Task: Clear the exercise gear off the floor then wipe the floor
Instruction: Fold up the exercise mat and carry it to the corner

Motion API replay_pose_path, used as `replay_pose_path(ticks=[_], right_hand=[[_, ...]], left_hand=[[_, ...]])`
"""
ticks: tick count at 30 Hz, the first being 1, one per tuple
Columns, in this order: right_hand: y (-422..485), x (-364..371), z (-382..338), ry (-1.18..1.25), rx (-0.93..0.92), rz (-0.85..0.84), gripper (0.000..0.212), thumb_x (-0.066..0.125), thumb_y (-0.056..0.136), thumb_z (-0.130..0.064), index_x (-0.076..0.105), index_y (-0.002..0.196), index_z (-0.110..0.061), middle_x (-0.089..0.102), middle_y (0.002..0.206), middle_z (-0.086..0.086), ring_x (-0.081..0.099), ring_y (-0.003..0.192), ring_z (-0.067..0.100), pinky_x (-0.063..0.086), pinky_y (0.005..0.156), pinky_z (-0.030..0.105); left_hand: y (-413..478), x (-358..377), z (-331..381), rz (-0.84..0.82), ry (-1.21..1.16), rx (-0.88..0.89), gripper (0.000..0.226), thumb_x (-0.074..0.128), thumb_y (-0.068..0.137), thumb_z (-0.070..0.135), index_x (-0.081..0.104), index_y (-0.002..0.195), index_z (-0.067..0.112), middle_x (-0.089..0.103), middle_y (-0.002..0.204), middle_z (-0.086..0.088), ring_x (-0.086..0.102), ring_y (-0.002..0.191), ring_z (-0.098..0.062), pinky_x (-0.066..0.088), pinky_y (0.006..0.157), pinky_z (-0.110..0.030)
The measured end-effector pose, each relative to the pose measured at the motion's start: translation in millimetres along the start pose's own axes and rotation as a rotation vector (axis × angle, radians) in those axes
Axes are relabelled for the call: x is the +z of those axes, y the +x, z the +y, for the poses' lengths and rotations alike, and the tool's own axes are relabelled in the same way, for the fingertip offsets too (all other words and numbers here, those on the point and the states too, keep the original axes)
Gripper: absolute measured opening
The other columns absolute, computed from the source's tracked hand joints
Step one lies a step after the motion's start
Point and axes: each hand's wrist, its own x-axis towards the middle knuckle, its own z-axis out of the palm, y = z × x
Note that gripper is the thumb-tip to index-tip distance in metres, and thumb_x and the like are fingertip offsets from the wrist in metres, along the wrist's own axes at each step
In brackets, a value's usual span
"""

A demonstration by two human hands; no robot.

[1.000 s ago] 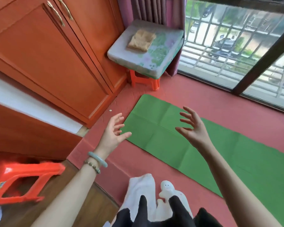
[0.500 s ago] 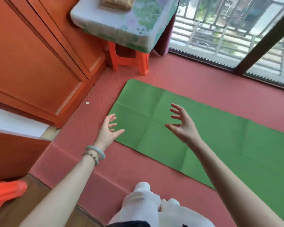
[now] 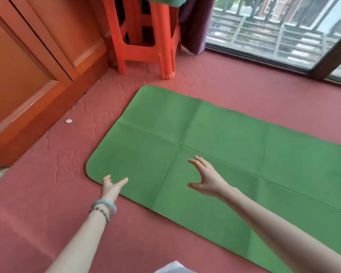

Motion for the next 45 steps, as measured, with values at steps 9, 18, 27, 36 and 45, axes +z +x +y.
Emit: replay_pose_path(ticks=[9,18,27,36,45], right_hand=[[46,62,50,0.000,0.065,-0.005,0.089,0.071,0.077,-0.030,0.019,0.149,-0.020,0.011,0.158,0.011,0.009,0.146,0.024,0.012,0.116,0.028],[49,64,76,0.081,0.128,0.070,0.087,0.072,0.077,-0.029,0.022,0.148,-0.022,0.014,0.157,0.010,0.014,0.145,0.023,0.016,0.116,0.030],[49,62,88,0.092,0.210,0.037,0.087,0.071,0.077,-0.031,0.021,0.148,-0.023,0.012,0.158,0.009,0.014,0.145,0.022,0.016,0.116,0.030],[60,34,83,0.087,0.174,0.104,0.079,0.071,0.078,-0.027,0.029,0.145,-0.024,0.022,0.155,0.010,0.023,0.142,0.022,0.020,0.113,0.027],[52,-33,89,1.026,0.332,0.419,0.029,0.039,0.099,-0.036,0.053,0.115,-0.017,0.060,0.109,0.015,0.061,0.086,0.024,0.048,0.071,0.034]], left_hand=[[90,40,-33,0.167,-0.164,-0.123,0.098,0.073,0.079,0.030,0.007,0.147,0.004,0.022,0.152,-0.018,0.029,0.138,-0.030,0.022,0.115,-0.043],[92,52,-18,0.383,-0.187,-0.191,0.091,0.070,0.082,0.026,0.011,0.146,0.000,0.018,0.154,-0.019,0.021,0.142,-0.032,0.017,0.115,-0.039],[104,20,-30,0.388,-0.352,-0.243,0.087,0.068,0.079,0.047,0.028,0.144,0.005,0.033,0.149,-0.017,0.035,0.135,-0.034,0.032,0.108,-0.044],[50,17,29,0.168,-0.110,0.396,0.034,0.067,0.085,0.012,0.059,0.116,-0.002,0.063,0.114,-0.012,0.060,0.106,-0.023,0.043,0.091,-0.028],[-40,111,0,-0.542,0.673,1.056,0.070,0.045,0.070,-0.003,0.049,0.134,0.025,0.031,0.143,0.015,0.023,0.137,0.000,0.014,0.113,-0.015]])
